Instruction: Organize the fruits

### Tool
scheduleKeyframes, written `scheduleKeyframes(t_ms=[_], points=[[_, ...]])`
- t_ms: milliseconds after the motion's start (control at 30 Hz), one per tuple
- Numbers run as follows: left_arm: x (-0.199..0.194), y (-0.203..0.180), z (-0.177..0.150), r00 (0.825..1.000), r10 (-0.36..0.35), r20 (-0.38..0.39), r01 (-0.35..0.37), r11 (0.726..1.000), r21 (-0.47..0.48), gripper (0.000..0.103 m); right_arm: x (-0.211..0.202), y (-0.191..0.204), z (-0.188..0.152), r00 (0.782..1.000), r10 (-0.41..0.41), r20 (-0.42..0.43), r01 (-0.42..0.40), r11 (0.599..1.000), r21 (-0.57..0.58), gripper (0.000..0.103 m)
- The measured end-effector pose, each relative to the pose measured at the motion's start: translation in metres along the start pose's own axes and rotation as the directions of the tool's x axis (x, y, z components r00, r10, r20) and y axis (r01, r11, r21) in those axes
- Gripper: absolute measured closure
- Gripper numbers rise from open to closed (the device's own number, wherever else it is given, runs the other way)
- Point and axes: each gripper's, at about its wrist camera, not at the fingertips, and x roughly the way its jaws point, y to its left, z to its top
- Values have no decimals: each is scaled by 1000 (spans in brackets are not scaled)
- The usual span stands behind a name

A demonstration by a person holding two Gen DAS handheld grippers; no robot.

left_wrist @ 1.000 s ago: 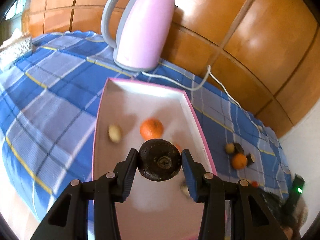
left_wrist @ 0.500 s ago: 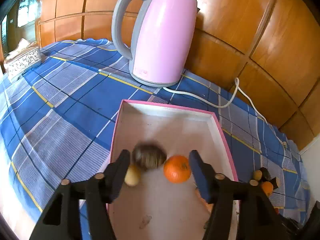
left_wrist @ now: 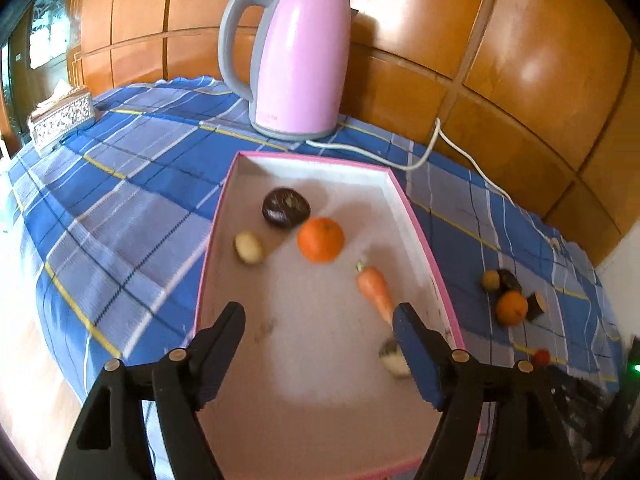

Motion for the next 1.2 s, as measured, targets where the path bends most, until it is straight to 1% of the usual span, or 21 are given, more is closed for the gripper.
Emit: scheduleKeyframes(t_ms=[67, 133, 267, 400, 500, 600, 633, 667, 733, 767, 800, 933, 1000, 1033, 1100, 1133, 1167, 1200], points=[[-4, -2, -7, 1000, -10, -10, 10, 1000, -7, 23, -1, 1, -1, 1000, -6, 3, 6, 1000, -4, 56], [-7, -3, -12, 1000, -4, -9, 4, 1000, -9, 22, -2, 1, 0, 1000, -11, 5, 11, 1000, -2, 54], [-12, -4, -17, 1000, 9, 0, -9, 1000, -4, 17, -2, 2, 5, 999, -30, 19, 30, 1000, -3, 52], [-14, -4, -22, 1000, 8, -6, -8, 1000, -11, 6, 3, 5, 12, 998, -50, 30, 51, 999, -16, 50], [-14, -3, -25, 1000, 1, -12, -1, 1000, -12, 5, 11, 8, 19, 996, -77, 38, 78, 997, -26, 50], [-16, -3, -25, 1000, 1, -12, -1, 1000, -12, 5, 18, 6, 27, 997, -71, 44, 71, 997, 5, 50], [-16, -2, -25, 1000, 2, -10, -2, 1000, -12, 5, 20, 5, 28, 997, -68, 42, 67, 998, 12, 54], [-17, -2, -25, 1000, 4, -7, -4, 1000, -12, 4, 22, 5, 30, 997, -70, 42, 69, 997, 19, 65], [-19, -2, -27, 1000, 17, 3, -17, 1000, -7, 3, 29, 5, 33, 996, -84, 34, 84, 996, 17, 70], [-19, -2, -27, 1000, 18, 5, -18, 1000, -7, 3, 30, 5, 35, 995, -92, 41, 91, 996, 16, 77], [-19, -1, -28, 1000, 18, 6, -18, 1000, -10, 1, 31, 4, 37, 995, -92, 44, 92, 996, 18, 80], [-19, 3, -30, 1000, 27, 11, -26, 1000, -17, 0, 34, 7, 39, 993, -109, 40, 109, 994, -7, 84], [-19, 4, -31, 1000, 29, 10, -28, 999, -18, 0, 34, 9, 38, 993, -111, 39, 112, 994, -17, 85], [-19, 5, -31, 1000, 29, 11, -29, 999, -19, 0, 34, 8, 38, 994, -106, 36, 106, 994, -17, 85], [-18, 5, -32, 1000, 24, 4, -24, 999, -22, 0, 33, 8, 38, 998, -62, 27, 62, 998, -10, 84], [-18, 5, -32, 1000, 22, 0, -22, 999, -24, 0, 32, 9, 38, 998, -55, 26, 55, 998, -10, 83], [-18, 5, -32, 1000, 20, 0, -20, 999, -25, 0, 32, 10, 37, 999, -47, 26, 47, 999, -11, 77], [-19, 4, -32, 1000, 20, 2, -19, 1000, -23, 0, 32, 10, 38, 999, -37, 23, 37, 999, -7, 74]])
